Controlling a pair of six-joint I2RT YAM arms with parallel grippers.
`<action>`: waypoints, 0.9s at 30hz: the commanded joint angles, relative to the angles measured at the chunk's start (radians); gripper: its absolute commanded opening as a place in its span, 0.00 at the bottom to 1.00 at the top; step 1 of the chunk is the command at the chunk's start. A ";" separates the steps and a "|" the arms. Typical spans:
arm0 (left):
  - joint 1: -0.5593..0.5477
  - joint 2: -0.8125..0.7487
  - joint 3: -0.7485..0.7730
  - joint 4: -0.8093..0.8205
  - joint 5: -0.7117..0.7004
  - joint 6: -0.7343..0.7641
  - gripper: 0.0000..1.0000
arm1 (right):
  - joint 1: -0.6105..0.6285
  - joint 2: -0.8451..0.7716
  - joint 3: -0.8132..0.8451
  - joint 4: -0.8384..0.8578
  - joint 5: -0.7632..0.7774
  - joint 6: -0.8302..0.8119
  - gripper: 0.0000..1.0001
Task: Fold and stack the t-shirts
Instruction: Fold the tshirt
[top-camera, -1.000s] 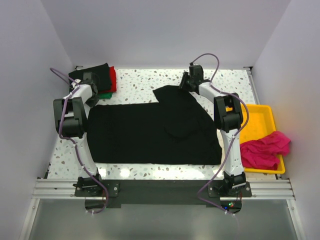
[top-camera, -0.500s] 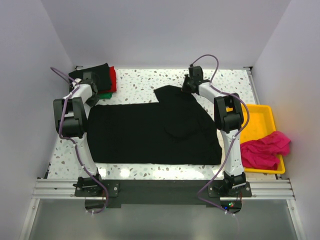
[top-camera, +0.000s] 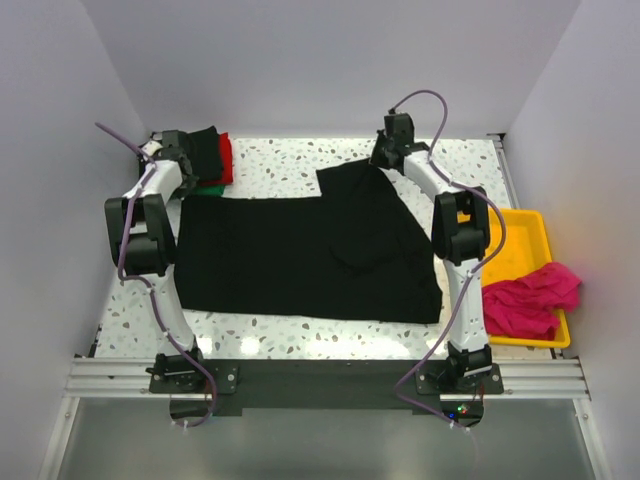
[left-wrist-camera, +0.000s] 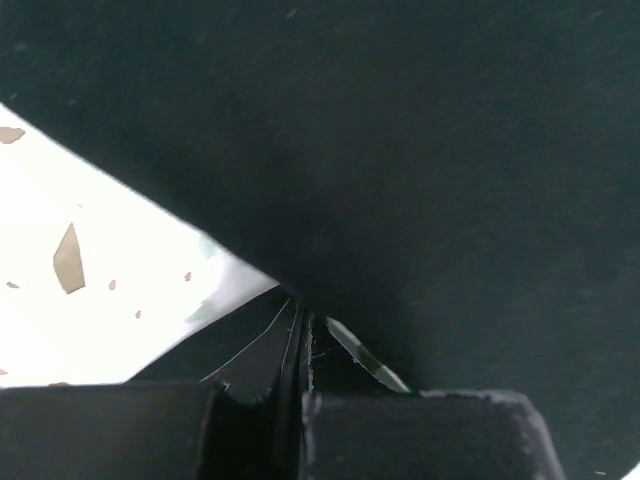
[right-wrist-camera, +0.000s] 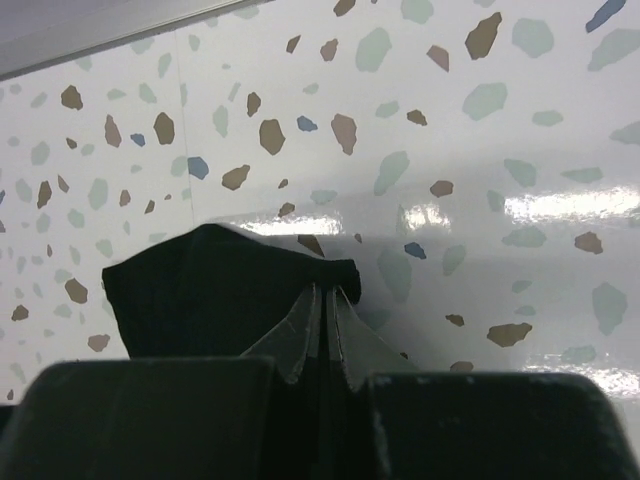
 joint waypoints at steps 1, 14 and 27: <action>0.008 0.007 0.057 0.055 0.020 0.019 0.00 | -0.014 -0.054 0.061 -0.008 0.036 -0.023 0.00; 0.018 -0.087 -0.055 0.132 0.072 0.042 0.00 | -0.018 -0.290 -0.259 0.074 0.027 -0.017 0.00; 0.068 -0.270 -0.258 0.161 0.107 0.033 0.00 | -0.018 -0.663 -0.721 0.120 0.040 0.095 0.00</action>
